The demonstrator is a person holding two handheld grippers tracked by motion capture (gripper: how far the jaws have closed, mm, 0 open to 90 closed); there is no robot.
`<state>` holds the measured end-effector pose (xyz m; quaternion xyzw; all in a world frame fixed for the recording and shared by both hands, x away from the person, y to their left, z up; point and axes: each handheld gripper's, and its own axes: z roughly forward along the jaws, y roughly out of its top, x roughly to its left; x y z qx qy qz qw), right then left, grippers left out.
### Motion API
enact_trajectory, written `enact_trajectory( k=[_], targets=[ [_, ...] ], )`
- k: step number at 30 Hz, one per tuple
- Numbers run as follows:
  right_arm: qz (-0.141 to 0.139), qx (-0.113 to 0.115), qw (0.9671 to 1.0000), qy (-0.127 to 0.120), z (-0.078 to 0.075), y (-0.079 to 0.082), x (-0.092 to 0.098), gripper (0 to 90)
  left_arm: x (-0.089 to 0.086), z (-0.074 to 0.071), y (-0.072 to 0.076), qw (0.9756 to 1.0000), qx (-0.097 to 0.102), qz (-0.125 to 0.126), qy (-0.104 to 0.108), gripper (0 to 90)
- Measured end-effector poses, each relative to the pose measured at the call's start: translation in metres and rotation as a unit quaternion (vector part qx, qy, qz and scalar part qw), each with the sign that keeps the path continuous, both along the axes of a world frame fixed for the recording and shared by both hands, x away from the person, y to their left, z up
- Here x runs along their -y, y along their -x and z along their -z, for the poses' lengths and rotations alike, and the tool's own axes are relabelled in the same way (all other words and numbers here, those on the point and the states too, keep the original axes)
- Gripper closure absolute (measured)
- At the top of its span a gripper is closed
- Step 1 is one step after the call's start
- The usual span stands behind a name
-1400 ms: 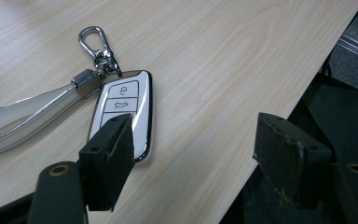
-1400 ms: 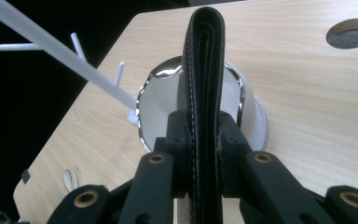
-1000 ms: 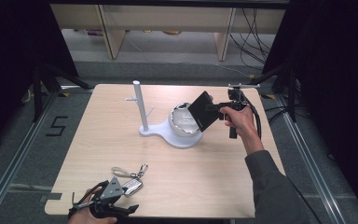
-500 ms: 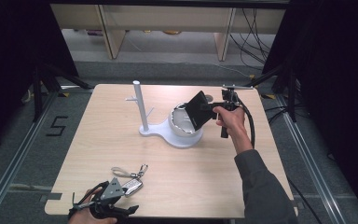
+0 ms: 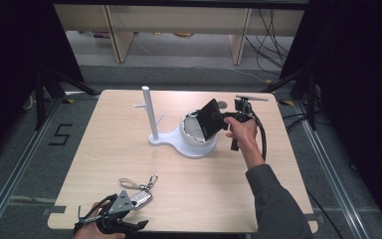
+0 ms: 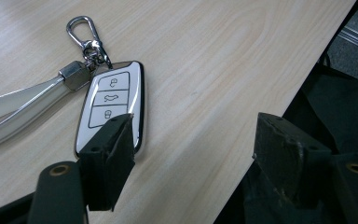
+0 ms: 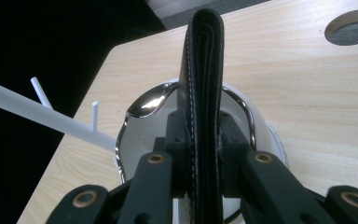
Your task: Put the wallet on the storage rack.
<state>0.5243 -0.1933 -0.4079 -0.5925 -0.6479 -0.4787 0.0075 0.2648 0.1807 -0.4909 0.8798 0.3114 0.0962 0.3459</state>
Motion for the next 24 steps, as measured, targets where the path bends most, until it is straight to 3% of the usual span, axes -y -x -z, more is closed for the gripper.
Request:
enact_trajectory(
  k=[2, 4, 5, 6, 7, 8, 10, 11, 14, 15, 16, 17, 19, 20, 23, 24],
  targets=[
    [0.005, -0.006, 1.0000, -0.004, 0.002, 0.001, -0.001, 77.7, 0.000, 0.000, 0.000, 1.0000, 0.001, 0.001, 0.000, 28.4],
    [0.004, 0.006, 1.0000, 0.003, 0.005, 0.001, -0.001, 77.3, -0.001, 0.000, -0.001, 1.0000, 0.003, 0.007, -0.004, 28.4],
    [0.008, -0.003, 1.0000, 0.001, 0.005, 0.003, -0.003, 77.2, -0.001, 0.000, -0.001, 0.9999, 0.003, 0.007, -0.008, 28.4],
    [0.003, 0.007, 1.0000, 0.005, 0.006, 0.003, -0.004, 77.2, 0.000, 0.000, 0.000, 1.0000, 0.000, 0.005, -0.003, 28.4],
    [0.011, -0.011, 0.9999, -0.006, 0.005, 0.005, -0.007, 77.2, 0.000, 0.000, 0.000, 1.0000, -0.001, 0.008, -0.004, 28.3],
    [0.013, -0.008, 0.9999, -0.004, 0.005, 0.004, -0.007, 77.2, 0.001, 0.001, 0.000, 1.0000, -0.003, 0.001, -0.004, 28.3],
    [0.014, -0.002, 0.9999, 0.003, 0.006, 0.004, -0.008, 77.3, 0.000, 0.001, 0.000, 0.9999, 0.002, 0.010, -0.010, 28.3],
    [0.015, 0.012, 0.9997, 0.015, 0.007, 0.003, -0.008, 77.2, 0.001, 0.001, 0.000, 0.9999, 0.001, 0.009, -0.010, 28.3],
    [0.024, -0.002, 0.9997, 0.006, 0.006, 0.006, -0.012, 77.4, 0.002, 0.001, 0.000, 0.9999, -0.003, 0.011, -0.007, 28.4],
    [0.025, 0.001, 0.9996, 0.011, 0.006, 0.005, -0.013, 77.4, 0.001, 0.001, 0.000, 0.9999, 0.000, 0.012, -0.012, 28.4],
    [0.012, 0.030, 0.9990, 0.032, 0.009, 0.002, -0.010, 77.4, 0.002, 0.002, 0.001, 0.9999, -0.004, 0.007, -0.010, 28.3],
    [0.017, 0.016, 0.9994, 0.025, 0.008, 0.003, -0.011, 77.3, 0.002, 0.003, 0.000, 0.9999, -0.007, 0.007, -0.012, 28.4],
    [0.014, 0.016, 0.9995, 0.025, 0.009, 0.002, -0.010, 77.1, 0.002, 0.002, 0.001, 0.9999, -0.004, 0.013, -0.008, 28.4],
    [0.018, -0.003, 0.9997, 0.014, 0.008, 0.003, -0.011, 76.7, 0.002, 0.002, 0.000, 0.9998, -0.002, 0.015, -0.016, 28.4],
    [0.010, 0.008, 0.9997, 0.018, 0.012, -0.001, -0.008, 75.9, 0.003, 0.003, 0.000, 0.9999, -0.004, 0.012, -0.010, 28.4],
    [0.015, -0.012, 0.9998, 0.007, 0.011, 0.000, -0.009, 75.8, 0.003, 0.003, 0.000, 0.9999, -0.004, 0.013, -0.010, 28.4]
  ],
)
